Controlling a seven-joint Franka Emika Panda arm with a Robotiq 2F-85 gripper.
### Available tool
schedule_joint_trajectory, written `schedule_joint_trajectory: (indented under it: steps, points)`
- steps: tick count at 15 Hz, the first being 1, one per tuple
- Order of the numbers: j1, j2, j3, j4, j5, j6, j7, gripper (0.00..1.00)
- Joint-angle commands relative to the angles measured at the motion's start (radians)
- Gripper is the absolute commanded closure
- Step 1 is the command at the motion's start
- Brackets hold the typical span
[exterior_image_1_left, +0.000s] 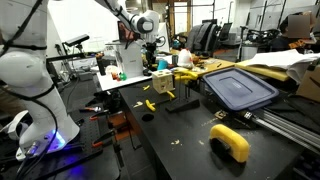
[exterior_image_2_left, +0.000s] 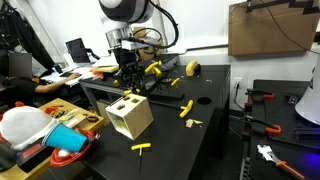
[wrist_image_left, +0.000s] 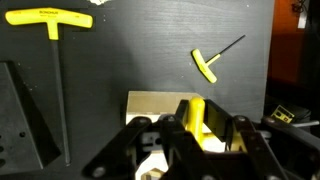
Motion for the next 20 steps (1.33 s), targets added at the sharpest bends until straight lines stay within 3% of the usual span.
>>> schedule_joint_trajectory:
  steps: [1,13,14,20]
  points:
    - [0.003,0.042,-0.011,0.051,0.009,-0.009,-0.021,0.94]
    - [0.037,0.082,-0.031,0.09,-0.046,0.017,0.009,0.94]
    - [0.028,0.081,-0.021,0.076,-0.02,0.007,-0.001,0.77]
    - [0.029,0.081,-0.025,0.078,-0.034,0.008,-0.001,0.77]
